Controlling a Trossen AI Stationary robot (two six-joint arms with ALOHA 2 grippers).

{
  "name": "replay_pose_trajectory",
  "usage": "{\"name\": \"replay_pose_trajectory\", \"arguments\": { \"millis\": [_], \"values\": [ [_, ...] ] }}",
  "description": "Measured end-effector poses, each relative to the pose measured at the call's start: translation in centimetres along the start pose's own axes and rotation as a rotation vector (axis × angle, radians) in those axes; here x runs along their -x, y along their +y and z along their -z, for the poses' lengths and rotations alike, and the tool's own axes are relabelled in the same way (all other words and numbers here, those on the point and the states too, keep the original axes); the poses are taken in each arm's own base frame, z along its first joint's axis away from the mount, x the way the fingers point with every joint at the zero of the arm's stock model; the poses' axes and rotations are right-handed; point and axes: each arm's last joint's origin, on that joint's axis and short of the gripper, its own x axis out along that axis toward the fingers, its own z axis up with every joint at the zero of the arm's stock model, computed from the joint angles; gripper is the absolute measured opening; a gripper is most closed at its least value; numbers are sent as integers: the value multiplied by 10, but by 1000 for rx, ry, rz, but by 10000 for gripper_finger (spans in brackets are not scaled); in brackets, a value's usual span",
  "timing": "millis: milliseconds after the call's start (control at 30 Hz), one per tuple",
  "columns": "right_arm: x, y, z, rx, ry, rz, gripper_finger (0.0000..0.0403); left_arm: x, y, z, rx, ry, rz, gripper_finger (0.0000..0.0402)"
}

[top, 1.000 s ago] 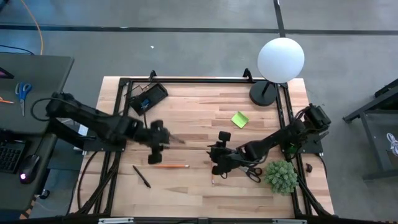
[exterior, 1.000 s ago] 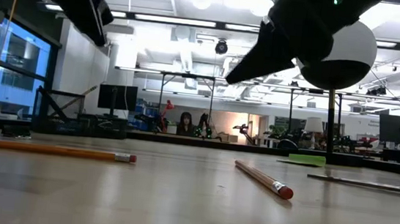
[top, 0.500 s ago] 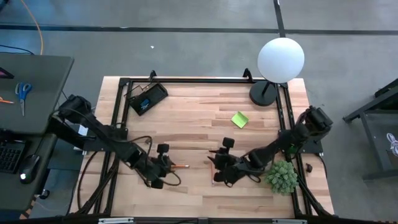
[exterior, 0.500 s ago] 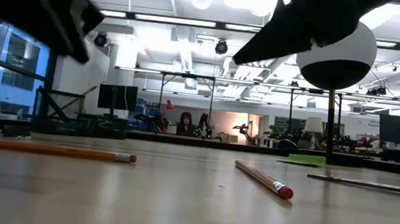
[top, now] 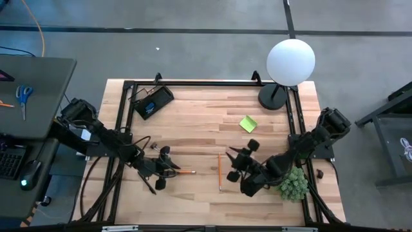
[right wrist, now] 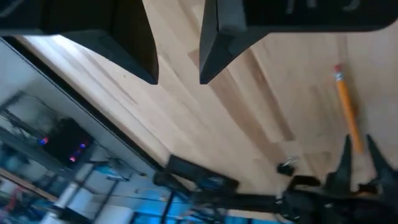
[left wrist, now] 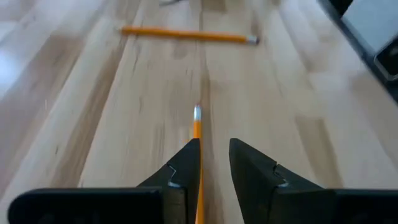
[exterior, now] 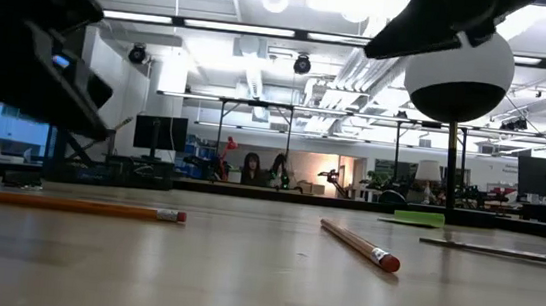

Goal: Pick and place office supplies into organizer
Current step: Put the orange pencil into the top left section of the desk organizer

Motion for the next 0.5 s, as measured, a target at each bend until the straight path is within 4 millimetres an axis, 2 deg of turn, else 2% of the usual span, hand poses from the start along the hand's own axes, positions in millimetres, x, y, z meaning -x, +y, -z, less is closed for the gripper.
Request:
{"name": "replay_pose_trajectory", "arguments": {
  "millis": [133, 267, 400, 500],
  "values": [
    [2, -4, 8, -69, -11, 53, 108, 0, 2, 3, 3, 10, -4, 66],
    [-3, -5, 28, -123, -21, 51, 108, -3, 1, 8, -19, 44, 7, 66],
    [-9, -4, 44, -153, 6, -37, 108, -9, 2, 18, -20, 103, 18, 76],
    [-11, 2, 45, -119, 7, -178, 108, -12, 1, 20, -18, 110, 26, 88]
  ]
}}
